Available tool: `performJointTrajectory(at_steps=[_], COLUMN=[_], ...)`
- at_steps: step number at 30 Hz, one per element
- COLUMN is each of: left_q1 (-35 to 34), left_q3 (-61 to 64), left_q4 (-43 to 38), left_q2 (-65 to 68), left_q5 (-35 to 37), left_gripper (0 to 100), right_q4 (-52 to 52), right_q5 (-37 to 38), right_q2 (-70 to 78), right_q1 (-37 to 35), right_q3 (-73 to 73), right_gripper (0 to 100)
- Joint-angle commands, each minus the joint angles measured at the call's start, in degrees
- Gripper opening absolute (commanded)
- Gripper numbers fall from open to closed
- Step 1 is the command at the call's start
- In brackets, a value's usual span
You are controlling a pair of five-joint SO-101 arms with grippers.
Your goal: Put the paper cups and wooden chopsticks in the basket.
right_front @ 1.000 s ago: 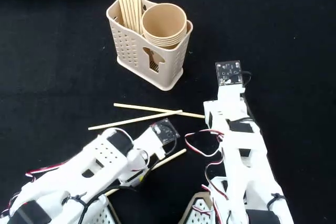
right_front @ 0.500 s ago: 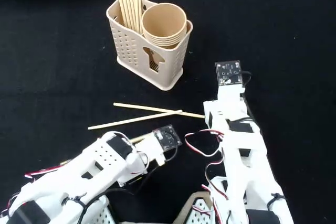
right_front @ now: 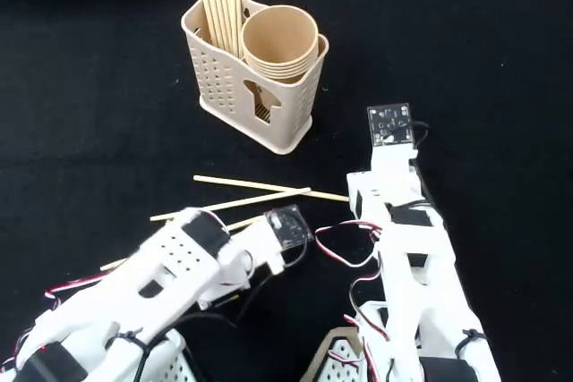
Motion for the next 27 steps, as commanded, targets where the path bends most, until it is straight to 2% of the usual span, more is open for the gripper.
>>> performJointTrajectory(at_steps=[1,7,10,15,20,27], left_q1=[-5.3,-18.2,-21.6,-21.8,-22.2,-22.5], left_q3=[-4.3,-5.8,-2.9,0.9,3.7,4.2], left_q4=[0.9,-3.3,-6.7,-9.9,-12.2,-15.5], left_q2=[-0.4,0.3,0.3,0.3,0.3,0.2], left_q5=[-5.6,-10.1,-13.0,-13.9,-14.0,-14.2], left_gripper=[3,3,3,5,19,20], right_q4=[-1.3,-1.3,-1.3,-1.3,-1.1,-1.1], right_q5=[0.0,0.0,0.0,0.0,0.0,0.0], right_q2=[-0.1,-0.1,-0.1,0.0,0.0,0.0], right_q1=[0.7,0.6,0.4,0.4,0.4,0.4], right_q3=[0.0,0.0,0.0,0.0,0.0,0.0], right_gripper=[3.9,3.9,3.9,3.9,3.9,3.9])
